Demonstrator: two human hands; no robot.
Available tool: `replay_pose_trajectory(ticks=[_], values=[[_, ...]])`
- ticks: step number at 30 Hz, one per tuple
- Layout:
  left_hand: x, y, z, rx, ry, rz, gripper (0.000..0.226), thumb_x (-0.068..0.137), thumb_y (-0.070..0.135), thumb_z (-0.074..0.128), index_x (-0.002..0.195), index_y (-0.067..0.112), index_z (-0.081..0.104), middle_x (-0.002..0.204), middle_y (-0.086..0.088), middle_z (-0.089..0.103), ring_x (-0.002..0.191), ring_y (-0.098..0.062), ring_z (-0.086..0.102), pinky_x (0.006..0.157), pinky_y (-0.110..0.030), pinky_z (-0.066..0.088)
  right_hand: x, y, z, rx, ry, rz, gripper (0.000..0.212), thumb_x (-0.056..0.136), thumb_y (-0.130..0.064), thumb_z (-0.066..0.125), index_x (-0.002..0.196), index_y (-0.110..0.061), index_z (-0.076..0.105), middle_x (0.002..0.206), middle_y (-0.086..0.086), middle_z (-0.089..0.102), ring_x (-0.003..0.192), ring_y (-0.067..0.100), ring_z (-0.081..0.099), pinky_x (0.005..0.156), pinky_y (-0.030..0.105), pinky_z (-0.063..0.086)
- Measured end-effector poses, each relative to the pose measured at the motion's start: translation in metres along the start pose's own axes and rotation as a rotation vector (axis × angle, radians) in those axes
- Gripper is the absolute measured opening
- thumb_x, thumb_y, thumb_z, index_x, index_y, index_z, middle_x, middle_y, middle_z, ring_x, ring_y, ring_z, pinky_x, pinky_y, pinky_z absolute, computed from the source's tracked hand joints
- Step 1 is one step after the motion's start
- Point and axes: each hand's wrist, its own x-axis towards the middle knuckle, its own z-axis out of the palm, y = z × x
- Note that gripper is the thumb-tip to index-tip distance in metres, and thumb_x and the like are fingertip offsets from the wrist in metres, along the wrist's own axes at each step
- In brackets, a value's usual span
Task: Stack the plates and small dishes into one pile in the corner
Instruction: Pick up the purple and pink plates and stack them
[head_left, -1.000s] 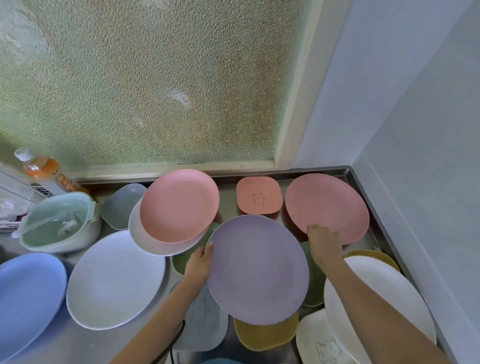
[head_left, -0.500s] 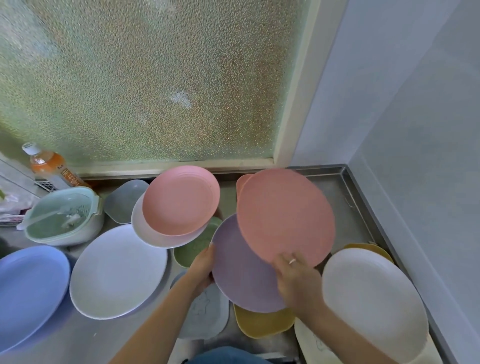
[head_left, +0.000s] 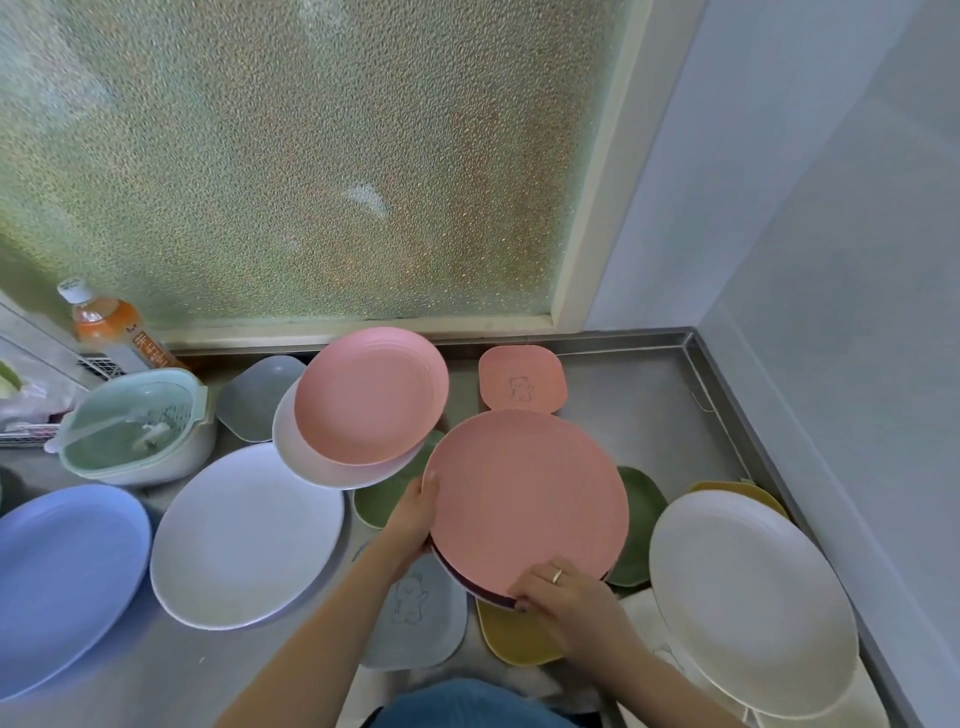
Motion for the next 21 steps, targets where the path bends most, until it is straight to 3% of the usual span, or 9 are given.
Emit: replay_pose_trajectory(ticks=[4, 6, 8, 10, 12, 15, 17, 19, 21], values=[[-0.005, 0.003, 0.002, 0.212, 0.094, 0.122, 0.044, 0.098, 0.032, 0.034, 0.14, 0.02, 0.036, 0.126, -0.003, 0.052, 0.115, -0.026, 0.051, 0.099, -0.046, 0.045, -0.004, -0.001, -0.003, 0.176, -0.104, 0.044, 0.017, 0.084, -0.03, 0.05, 0.095, -0.024, 0.062, 0.093, -0.01, 0.066, 0.088, 0.002, 0.047, 0.072, 0.003, 0.033], [-0.004, 0.001, 0.002, 0.294, 0.134, 0.155, 0.042, 0.096, 0.025, 0.034, 0.138, 0.023, 0.04, 0.13, -0.003, 0.054, 0.118, -0.028, 0.051, 0.105, -0.048, 0.04, -0.004, -0.003, -0.007, 0.246, -0.234, 0.094, 0.041, 0.089, -0.046, 0.038, 0.107, -0.02, 0.065, 0.108, -0.005, 0.065, 0.1, 0.004, 0.047, 0.079, -0.001, 0.026], [-0.004, -0.002, 0.002, 0.341, 0.169, 0.185, 0.043, 0.096, 0.02, 0.034, 0.138, 0.024, 0.042, 0.132, -0.003, 0.055, 0.12, -0.029, 0.051, 0.105, -0.045, 0.038, -0.005, 0.0, -0.011, 0.249, -0.244, 0.147, 0.067, 0.087, -0.064, 0.022, 0.114, -0.018, 0.063, 0.117, -0.003, 0.063, 0.108, 0.01, 0.05, 0.084, 0.006, 0.027], [-0.004, -0.004, 0.003, 0.352, 0.205, 0.202, 0.044, 0.095, 0.015, 0.035, 0.137, 0.022, 0.044, 0.13, -0.005, 0.057, 0.119, -0.03, 0.052, 0.102, -0.042, 0.038, -0.002, 0.007, -0.016, 0.182, -0.11, 0.248, 0.057, 0.094, -0.055, 0.024, 0.124, -0.02, 0.058, 0.128, -0.004, 0.058, 0.119, 0.015, 0.049, 0.096, 0.015, 0.027], [-0.003, -0.006, 0.004, 0.367, 0.238, 0.219, 0.044, 0.093, 0.011, 0.035, 0.135, 0.019, 0.047, 0.126, -0.008, 0.059, 0.113, -0.029, 0.054, 0.098, -0.04, 0.04, 0.004, 0.02, -0.017, 0.081, 0.011, 0.385, 0.047, 0.097, -0.038, 0.028, 0.137, -0.021, 0.045, 0.143, -0.007, 0.044, 0.134, 0.015, 0.035, 0.11, 0.023, 0.018], [-0.001, -0.006, 0.005, 0.388, 0.264, 0.236, 0.038, 0.094, 0.008, 0.035, 0.129, 0.013, 0.049, 0.116, -0.009, 0.061, 0.1, -0.025, 0.053, 0.089, -0.034, 0.04, 0.013, 0.043, -0.013, -0.138, -0.11, 0.522, 0.073, 0.083, -0.046, -0.006, 0.15, -0.021, 0.011, 0.158, -0.007, 0.01, 0.145, 0.014, -0.003, 0.113, 0.038, -0.005], [0.0, -0.005, 0.006, 0.42, 0.26, 0.249, 0.033, 0.096, 0.008, 0.034, 0.126, 0.01, 0.047, 0.106, -0.006, 0.057, 0.097, -0.025, 0.053, 0.084, -0.032, 0.038, 0.017, 0.055, -0.006, -0.2, -0.202, 0.586, 0.083, 0.073, -0.049, -0.017, 0.15, -0.021, -0.001, 0.158, -0.005, -0.003, 0.143, 0.014, -0.014, 0.111, 0.041, -0.01], [0.001, -0.003, 0.008, 0.459, 0.249, 0.252, 0.031, 0.097, 0.009, 0.031, 0.125, 0.011, 0.044, 0.102, -0.004, 0.054, 0.092, -0.025, 0.053, 0.081, -0.034, 0.039, 0.02, 0.059, -0.002, -0.175, -0.213, 0.617, 0.08, 0.077, -0.05, -0.016, 0.15, -0.019, -0.001, 0.158, -0.003, -0.005, 0.144, 0.015, -0.013, 0.113, 0.04, -0.007], [0.002, -0.003, 0.009, 0.519, 0.246, 0.241, 0.025, 0.098, 0.011, 0.027, 0.119, 0.011, 0.04, 0.099, -0.007, 0.055, 0.089, -0.026, 0.054, 0.077, -0.036, 0.042, 0.023, 0.059, 0.001, -0.146, -0.218, 0.626, 0.062, 0.095, -0.044, 0.001, 0.15, -0.016, 0.001, 0.159, 0.0, -0.004, 0.145, 0.016, -0.011, 0.116, 0.035, 0.0]])
